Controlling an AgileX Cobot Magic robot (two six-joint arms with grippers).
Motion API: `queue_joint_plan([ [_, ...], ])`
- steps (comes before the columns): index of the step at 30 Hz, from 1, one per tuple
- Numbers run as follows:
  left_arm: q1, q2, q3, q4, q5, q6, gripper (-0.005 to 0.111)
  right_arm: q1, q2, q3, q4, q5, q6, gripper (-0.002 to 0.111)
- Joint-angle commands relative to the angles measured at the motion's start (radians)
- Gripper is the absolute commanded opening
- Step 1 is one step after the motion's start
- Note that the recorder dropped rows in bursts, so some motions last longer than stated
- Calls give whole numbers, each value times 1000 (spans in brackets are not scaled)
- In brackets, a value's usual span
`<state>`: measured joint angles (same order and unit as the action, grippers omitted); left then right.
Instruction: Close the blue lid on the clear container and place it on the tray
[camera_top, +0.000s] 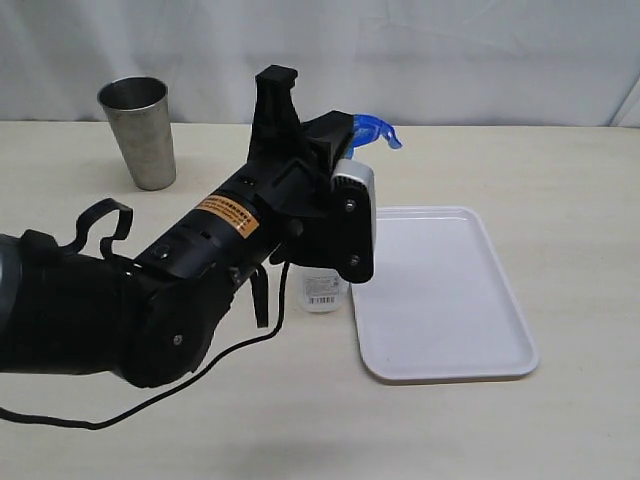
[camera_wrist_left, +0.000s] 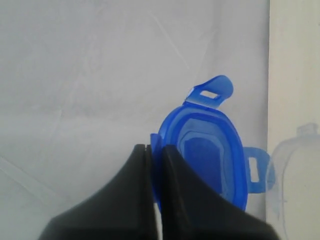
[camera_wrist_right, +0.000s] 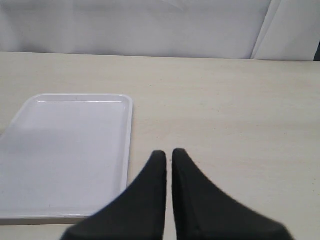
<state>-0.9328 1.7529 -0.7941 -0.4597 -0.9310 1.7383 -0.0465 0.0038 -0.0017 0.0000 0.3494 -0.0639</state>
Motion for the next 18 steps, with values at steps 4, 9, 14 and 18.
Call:
queue_joint_plan([
  [4,-12,-6,3,-58,13,13,0,2,-4,2,0,-3,0,4],
  [9,-57,-6,3,-56,5,21,0,2,-4,2,0,-3,0,4],
  [14,-57,-6,3,-79,5,21,0,2,-4,2,0,-3,0,4],
  [18,-57,-6,3,-99,5,21,0,2,-4,2,0,-3,0,4],
])
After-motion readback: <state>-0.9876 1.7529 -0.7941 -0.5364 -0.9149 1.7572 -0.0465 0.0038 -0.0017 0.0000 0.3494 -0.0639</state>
